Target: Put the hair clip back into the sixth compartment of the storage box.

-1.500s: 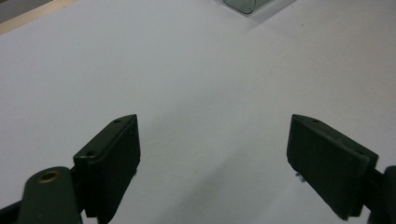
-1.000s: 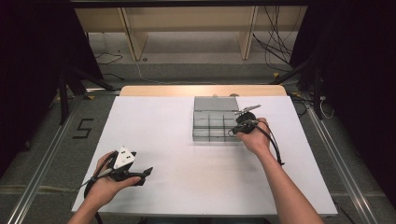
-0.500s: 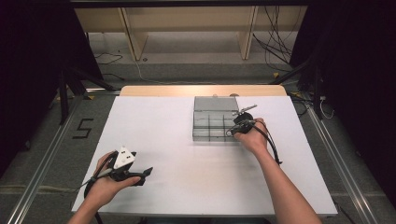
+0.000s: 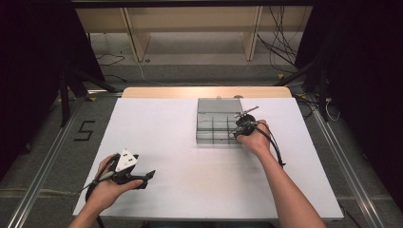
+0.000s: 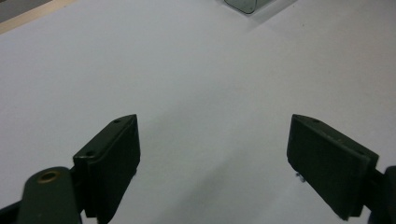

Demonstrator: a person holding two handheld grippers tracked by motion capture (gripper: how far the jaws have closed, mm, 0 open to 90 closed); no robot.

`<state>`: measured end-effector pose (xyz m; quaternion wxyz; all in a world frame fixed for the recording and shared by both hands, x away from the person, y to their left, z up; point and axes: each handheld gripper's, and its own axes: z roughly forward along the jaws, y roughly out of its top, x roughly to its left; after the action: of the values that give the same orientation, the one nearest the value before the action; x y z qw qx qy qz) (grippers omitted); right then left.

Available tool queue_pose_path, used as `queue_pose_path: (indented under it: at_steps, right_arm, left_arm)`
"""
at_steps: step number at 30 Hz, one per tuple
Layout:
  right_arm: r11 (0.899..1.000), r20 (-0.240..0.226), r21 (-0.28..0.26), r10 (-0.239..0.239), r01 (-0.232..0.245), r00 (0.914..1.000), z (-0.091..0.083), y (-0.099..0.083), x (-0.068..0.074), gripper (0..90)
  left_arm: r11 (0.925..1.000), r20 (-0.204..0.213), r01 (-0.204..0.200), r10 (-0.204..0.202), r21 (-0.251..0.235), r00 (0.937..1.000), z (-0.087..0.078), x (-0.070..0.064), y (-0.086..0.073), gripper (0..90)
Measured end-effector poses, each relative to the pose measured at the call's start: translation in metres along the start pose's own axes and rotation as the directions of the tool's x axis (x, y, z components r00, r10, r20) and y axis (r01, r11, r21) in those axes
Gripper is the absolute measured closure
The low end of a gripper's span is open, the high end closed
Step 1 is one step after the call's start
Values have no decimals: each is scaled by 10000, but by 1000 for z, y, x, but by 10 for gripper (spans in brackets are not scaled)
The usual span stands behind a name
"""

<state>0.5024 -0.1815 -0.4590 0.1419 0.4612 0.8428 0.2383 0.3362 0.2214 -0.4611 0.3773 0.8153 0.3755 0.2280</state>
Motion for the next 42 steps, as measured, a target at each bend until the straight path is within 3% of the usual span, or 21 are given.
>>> queue_pose_path:
  at_steps: [20, 42]
  right_arm:
    - [9999, -102, 136, 65, -63, 9999, 3, 5, 4, 755]
    - [9961, -107, -875, 50, -59, 9999, -25, 1, 5, 625]
  left_arm:
    - [10000, -8, 5, -5, -32, 10000, 0, 0, 0, 168]
    - [10000, -21, 21, -21, -23, 10000, 0, 0, 0, 169]
